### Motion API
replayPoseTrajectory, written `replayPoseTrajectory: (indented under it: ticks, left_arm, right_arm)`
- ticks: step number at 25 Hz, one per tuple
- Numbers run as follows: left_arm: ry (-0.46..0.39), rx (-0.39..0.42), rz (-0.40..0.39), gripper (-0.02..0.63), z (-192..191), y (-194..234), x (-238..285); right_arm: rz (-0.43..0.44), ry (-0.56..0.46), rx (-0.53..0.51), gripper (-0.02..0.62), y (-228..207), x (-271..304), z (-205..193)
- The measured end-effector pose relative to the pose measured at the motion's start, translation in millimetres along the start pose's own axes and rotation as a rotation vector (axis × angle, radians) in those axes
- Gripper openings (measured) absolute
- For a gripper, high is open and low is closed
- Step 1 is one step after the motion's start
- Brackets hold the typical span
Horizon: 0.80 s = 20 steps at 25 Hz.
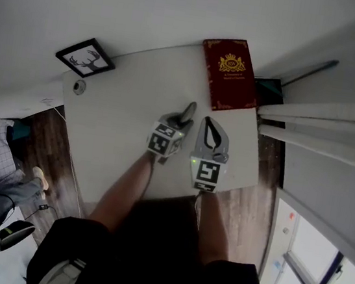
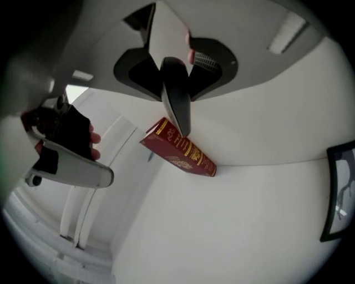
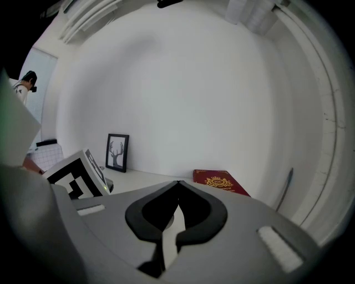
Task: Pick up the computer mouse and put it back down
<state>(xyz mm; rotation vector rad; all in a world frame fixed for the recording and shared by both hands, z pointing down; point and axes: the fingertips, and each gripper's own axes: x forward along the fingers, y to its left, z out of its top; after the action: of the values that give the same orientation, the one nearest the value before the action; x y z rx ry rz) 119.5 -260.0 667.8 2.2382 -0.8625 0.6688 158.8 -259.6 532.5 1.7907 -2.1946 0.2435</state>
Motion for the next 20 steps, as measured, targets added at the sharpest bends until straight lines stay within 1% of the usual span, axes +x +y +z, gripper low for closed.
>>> replayPoseTrajectory:
  ticks: [2, 6, 8, 11, 15, 17, 20]
  left_arm:
    - [0.016, -0.014, -0.006, 0.141, -3, 0, 2]
    - [0.015, -0.067, -0.040, 0.143, -3, -4, 9]
    - [0.021, -0.071, -0.044, 0.143, -3, -5, 13]
    - [0.041, -0.056, -0.033, 0.143, -6, -5, 17]
    - [0.051, -0.040, 0.003, 0.149, -7, -1, 17]
    - [0.055, -0.005, 0.025, 0.205, -5, 1, 15]
    - [0.059, 0.042, 0.044, 0.238, -2, 2, 13]
  right_arm:
    - [-0.001, 0.005, 0.004, 0.014, -1, -1, -2]
    - [0.003, 0.000, -0.002, 0.014, -4, -1, -4]
    - [0.000, 0.006, 0.004, 0.014, -6, -2, -7]
    - [-0.007, 0.003, 0.007, 0.014, -9, -3, -9]
    - [-0.008, 0.012, 0.008, 0.014, -10, -3, -9]
    - [-0.006, 0.014, 0.005, 0.014, -10, -2, -10]
    - [-0.005, 0.016, 0.005, 0.014, -8, -2, -11]
